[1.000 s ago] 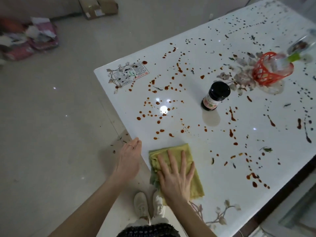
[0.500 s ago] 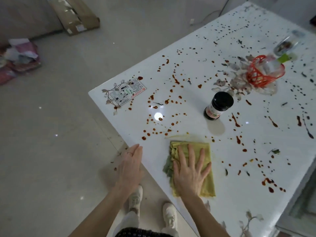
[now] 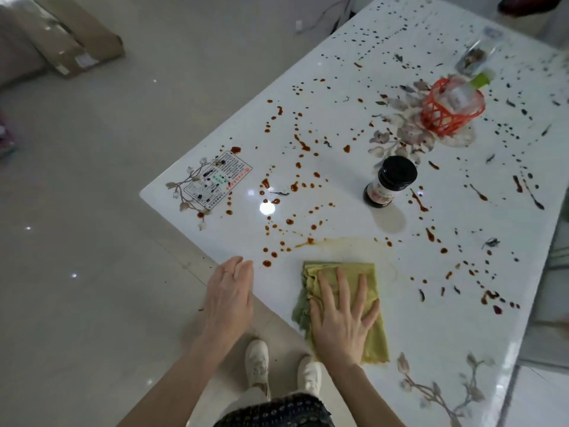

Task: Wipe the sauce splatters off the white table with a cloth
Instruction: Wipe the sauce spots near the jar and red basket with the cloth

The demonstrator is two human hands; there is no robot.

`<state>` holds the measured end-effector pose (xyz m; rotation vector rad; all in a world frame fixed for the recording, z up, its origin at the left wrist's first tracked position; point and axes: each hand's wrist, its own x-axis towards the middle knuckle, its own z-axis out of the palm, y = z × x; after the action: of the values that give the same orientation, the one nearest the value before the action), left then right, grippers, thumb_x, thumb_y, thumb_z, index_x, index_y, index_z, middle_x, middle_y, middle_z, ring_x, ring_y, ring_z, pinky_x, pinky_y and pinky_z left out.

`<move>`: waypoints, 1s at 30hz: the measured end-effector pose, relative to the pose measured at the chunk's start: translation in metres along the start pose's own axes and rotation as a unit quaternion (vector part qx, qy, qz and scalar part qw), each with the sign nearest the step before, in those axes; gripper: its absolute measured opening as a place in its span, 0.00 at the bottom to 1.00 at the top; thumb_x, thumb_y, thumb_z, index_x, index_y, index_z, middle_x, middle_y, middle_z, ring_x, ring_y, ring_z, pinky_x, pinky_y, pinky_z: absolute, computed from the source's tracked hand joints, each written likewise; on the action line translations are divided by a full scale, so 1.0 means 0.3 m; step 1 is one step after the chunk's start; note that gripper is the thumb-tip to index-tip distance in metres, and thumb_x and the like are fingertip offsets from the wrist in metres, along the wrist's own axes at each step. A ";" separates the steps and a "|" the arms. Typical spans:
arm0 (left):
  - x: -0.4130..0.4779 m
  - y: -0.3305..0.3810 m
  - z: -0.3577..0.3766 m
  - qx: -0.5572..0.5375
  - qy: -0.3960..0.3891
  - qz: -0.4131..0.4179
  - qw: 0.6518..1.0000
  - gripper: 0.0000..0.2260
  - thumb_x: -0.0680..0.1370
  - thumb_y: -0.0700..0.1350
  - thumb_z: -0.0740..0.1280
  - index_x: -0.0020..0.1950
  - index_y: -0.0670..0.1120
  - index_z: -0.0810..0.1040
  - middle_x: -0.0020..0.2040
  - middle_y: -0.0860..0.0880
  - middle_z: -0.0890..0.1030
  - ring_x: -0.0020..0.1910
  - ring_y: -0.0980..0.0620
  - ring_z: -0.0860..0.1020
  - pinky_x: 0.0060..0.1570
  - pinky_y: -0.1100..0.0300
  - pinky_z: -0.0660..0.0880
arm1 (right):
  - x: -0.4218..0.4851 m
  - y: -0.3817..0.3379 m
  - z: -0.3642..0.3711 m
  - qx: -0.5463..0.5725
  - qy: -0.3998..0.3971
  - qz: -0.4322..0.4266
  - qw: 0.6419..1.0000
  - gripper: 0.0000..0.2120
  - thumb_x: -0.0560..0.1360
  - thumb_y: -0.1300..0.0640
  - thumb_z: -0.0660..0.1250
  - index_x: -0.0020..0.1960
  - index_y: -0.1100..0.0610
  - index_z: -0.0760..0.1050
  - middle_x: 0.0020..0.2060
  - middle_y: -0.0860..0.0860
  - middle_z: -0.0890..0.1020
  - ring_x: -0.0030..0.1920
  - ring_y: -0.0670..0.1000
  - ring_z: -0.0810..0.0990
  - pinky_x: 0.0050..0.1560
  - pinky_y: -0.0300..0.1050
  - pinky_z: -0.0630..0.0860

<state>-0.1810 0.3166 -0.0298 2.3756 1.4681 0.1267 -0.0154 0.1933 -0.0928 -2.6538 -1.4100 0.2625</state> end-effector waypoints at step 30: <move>0.057 -0.055 0.004 -0.021 -0.023 -0.032 0.999 0.39 0.63 0.51 0.76 0.69 0.42 0.63 0.65 0.43 0.68 0.65 0.44 0.66 0.62 0.50 0.68 | 0.152 -0.145 -0.010 0.028 0.002 -0.285 0.958 0.20 0.77 0.42 0.58 0.68 0.38 0.70 0.70 0.48 0.73 0.73 0.62 0.64 0.69 0.73 0.56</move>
<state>-0.1867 0.3381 -0.0381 2.2810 1.5022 0.0858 -0.0249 0.2555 -0.0859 -2.0757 -2.0408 0.2248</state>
